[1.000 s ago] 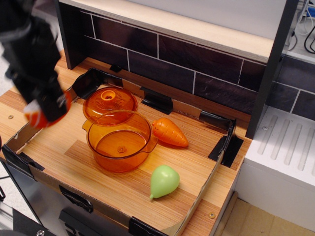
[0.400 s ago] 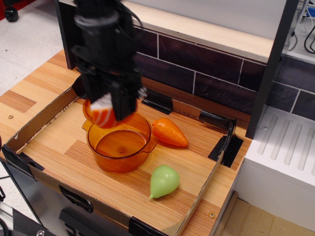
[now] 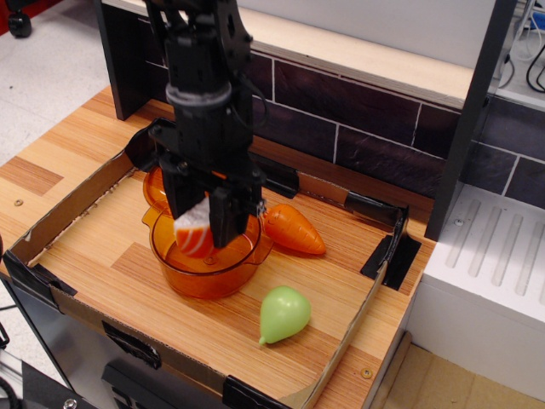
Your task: Put sushi in pot
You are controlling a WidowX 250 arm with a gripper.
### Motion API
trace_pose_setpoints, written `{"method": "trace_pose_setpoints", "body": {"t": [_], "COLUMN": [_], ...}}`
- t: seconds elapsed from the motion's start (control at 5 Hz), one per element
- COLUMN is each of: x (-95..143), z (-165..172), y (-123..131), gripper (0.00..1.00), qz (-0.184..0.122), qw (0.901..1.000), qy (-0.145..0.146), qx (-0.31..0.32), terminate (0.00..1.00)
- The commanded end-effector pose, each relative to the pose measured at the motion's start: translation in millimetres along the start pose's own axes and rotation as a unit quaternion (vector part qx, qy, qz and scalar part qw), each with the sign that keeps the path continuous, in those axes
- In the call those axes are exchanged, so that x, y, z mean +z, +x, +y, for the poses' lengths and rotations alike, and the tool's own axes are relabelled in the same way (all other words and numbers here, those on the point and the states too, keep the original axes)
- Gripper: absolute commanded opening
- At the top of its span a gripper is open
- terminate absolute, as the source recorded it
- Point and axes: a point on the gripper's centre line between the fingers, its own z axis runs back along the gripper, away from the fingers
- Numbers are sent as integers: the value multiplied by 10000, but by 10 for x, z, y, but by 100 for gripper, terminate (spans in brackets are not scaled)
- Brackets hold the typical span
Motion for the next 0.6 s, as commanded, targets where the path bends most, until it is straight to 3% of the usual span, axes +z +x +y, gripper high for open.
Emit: {"method": "trace_pose_setpoints", "body": {"t": [0.0, 0.2, 0.4], "x": [-155, -195, -176], "z": [40, 53, 69], "y": [43, 72, 104], "gripper": [0, 100, 100], "qz": [-45, -76, -64], "qw": [9998, 9996, 9997], "qy": [171, 259, 234], "qx": [-118, -102, -15], "terminate": [0, 0, 0]}}
